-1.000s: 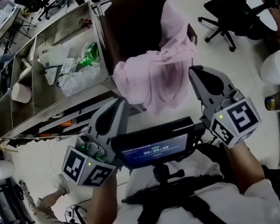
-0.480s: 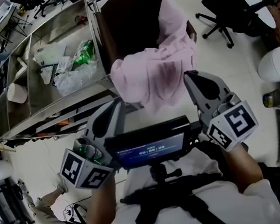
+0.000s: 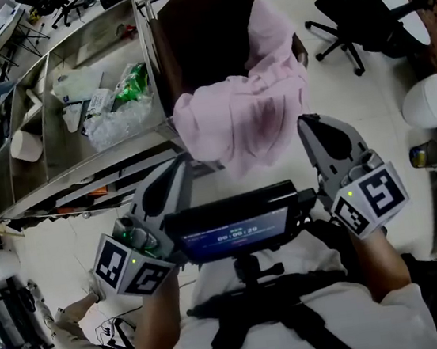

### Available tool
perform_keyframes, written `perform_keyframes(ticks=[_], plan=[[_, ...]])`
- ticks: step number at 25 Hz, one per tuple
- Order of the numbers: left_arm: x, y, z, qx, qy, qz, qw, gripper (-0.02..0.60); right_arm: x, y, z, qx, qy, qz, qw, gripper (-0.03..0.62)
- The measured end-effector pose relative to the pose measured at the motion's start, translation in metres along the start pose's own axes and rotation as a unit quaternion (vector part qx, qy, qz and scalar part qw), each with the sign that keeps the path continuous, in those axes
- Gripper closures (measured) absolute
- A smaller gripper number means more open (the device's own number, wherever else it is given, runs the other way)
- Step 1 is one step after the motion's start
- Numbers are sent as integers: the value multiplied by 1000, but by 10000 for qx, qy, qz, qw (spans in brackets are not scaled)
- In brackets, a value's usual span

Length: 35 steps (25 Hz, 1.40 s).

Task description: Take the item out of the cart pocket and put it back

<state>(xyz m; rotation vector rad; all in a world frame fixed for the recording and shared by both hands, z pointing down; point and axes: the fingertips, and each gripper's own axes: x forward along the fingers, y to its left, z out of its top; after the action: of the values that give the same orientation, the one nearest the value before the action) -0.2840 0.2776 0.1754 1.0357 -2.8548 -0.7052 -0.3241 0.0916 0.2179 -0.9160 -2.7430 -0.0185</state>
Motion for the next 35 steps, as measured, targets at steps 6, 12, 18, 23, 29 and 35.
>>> perform_keyframes(ticks=[6,12,18,23,29,35], plan=[[1,-1,-3,-34,40,-31,10000,575,-3,0,3,-66,-7,8,10000,594],[3,-4,-3,-29,65,-99,9999,575,-3,2,7,-165,9,24,9999,594],[1,-5,-2,-45,60,-99,9999,575,-3,5,10,-211,12,50,9998,594],[0,-5,-4,-55,68,-99,9999,575,-4,7,9,-229,9,44,9997,594],[-1,-4,-5,-74,68,-104,9999,575,-5,7,8,-245,32,20,9997,594],[0,-5,-7,-104,91,-146,9998,575,-6,9,5,-242,74,25,9997,594]])
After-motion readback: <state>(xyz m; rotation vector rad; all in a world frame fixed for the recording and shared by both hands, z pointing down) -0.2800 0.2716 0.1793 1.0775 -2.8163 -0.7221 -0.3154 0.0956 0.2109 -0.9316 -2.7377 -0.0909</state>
